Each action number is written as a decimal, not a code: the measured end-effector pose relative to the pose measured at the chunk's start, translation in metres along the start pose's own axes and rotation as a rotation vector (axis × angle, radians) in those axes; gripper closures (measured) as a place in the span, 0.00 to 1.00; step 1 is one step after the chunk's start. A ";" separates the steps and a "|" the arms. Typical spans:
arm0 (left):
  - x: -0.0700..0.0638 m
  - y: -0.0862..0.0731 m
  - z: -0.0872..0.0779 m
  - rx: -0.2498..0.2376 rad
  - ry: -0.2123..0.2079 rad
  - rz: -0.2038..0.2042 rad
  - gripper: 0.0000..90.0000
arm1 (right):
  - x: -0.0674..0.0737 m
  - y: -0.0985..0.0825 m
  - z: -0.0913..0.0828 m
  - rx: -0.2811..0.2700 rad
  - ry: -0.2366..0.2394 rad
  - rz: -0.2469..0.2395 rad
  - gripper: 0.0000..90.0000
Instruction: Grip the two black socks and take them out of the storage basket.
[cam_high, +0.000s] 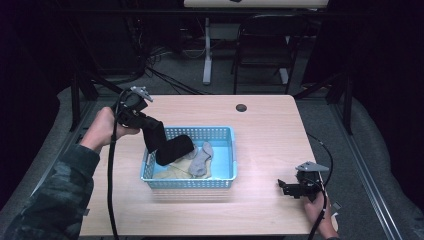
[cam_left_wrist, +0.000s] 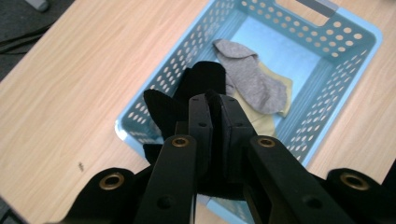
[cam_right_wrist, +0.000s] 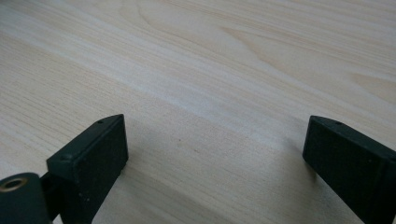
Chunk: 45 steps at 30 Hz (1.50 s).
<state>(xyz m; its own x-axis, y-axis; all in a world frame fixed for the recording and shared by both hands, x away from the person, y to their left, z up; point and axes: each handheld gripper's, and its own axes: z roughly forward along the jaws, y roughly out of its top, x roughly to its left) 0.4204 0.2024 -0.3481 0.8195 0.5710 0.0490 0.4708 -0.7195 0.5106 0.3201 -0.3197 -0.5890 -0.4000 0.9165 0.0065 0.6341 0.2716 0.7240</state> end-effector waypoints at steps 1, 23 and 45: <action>0.002 -0.001 -0.003 -0.003 0.003 -0.005 0.94 | 0.000 0.000 0.000 0.000 0.000 0.000 0.07; 0.039 -0.041 -0.026 -0.024 0.086 -0.135 0.94 | 0.000 0.000 0.000 0.000 0.001 -0.001 0.07; 0.067 -0.073 0.009 0.010 0.081 -0.258 0.94 | 0.000 0.000 0.000 0.001 0.001 -0.001 0.07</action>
<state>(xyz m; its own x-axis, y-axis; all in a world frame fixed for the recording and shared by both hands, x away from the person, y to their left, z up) 0.4440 0.2897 -0.3894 0.6435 0.7654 -0.0129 0.6641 -0.5498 0.5067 0.3201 -0.3198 -0.5889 -0.4010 0.9160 0.0062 0.6342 0.2727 0.7235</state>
